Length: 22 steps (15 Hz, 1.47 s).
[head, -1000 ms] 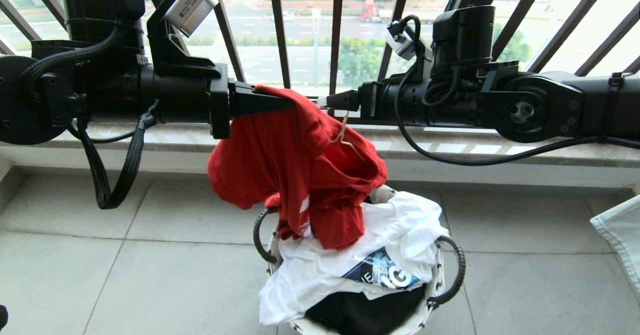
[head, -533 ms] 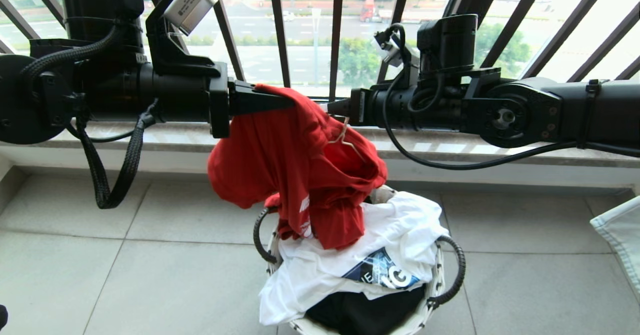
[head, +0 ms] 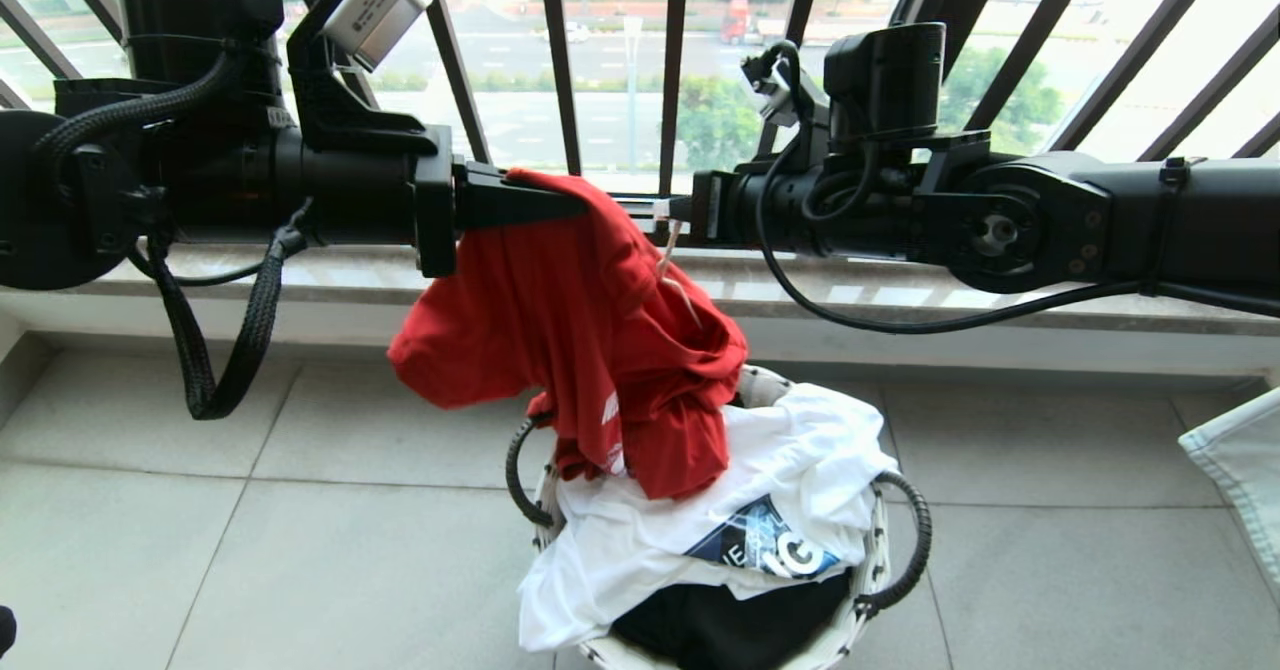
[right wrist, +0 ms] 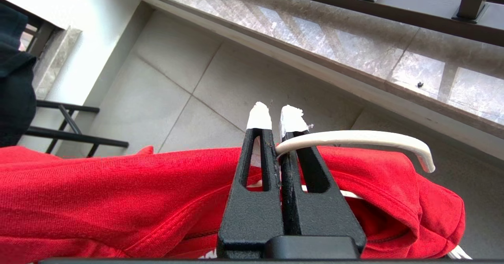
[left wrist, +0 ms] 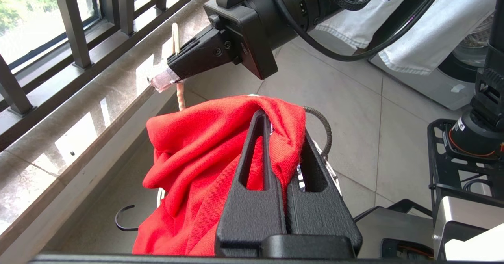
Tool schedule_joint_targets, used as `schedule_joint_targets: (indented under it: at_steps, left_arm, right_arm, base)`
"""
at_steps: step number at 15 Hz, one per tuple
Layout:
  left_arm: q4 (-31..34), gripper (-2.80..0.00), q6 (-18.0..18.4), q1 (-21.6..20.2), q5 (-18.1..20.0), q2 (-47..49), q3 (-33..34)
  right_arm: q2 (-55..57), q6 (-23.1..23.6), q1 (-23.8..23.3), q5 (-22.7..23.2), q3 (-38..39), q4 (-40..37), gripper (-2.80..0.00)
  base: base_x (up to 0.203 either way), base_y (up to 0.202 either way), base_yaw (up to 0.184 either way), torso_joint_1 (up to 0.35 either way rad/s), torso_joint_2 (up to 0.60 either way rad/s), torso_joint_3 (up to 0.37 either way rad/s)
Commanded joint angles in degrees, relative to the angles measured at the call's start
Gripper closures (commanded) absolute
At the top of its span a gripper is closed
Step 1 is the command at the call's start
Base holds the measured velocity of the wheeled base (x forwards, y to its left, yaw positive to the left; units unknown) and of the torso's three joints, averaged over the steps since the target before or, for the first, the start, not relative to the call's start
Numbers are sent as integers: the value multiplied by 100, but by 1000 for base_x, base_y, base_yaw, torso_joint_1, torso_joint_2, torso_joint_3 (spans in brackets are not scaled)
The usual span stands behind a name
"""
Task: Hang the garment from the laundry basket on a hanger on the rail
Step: Hang the clothes on the clothes rack
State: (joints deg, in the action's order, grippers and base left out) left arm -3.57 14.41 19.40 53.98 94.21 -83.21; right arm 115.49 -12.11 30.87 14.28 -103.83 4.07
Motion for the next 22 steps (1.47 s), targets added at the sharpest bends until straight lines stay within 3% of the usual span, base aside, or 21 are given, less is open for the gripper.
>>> schedule_joint_targets:
  at_steps: [1,7,9,14,17,22]
  left_arm:
    - [-3,0,59,-30,25,-35,95]
    - [-3,0,232,-115,16,-140,138]
    - [-3,0,396,-260,16,-166,139]
    - [6,0,423,-718,-20,-224,183]
    - [6,0,422,-710,-545,-69,148]
    - [6,0,405,-743,-608,-63,156]
  right_arm:
    - [-26,-4,-2,-121,-91,-3,0]
    - [-151,-2,-18,-545,-181,4,0]
    - [-252,7,-28,-596,-181,-3,0]
    - [-511,16,-54,-706,-165,-39,0]
    - [-669,8,-54,-707,-101,-73,0]
    - [-824,7,-54,-891,-93,-78,0]
  base:
    - [0,0,0,0,0,0]
    - [0,0,0,0,0,0]
    - [0,0,0,0,0,0]
    - [0,0,0,0,0,0]
    - [0,0,0,0,0,0]
    - [0,0,0,0,0,0]
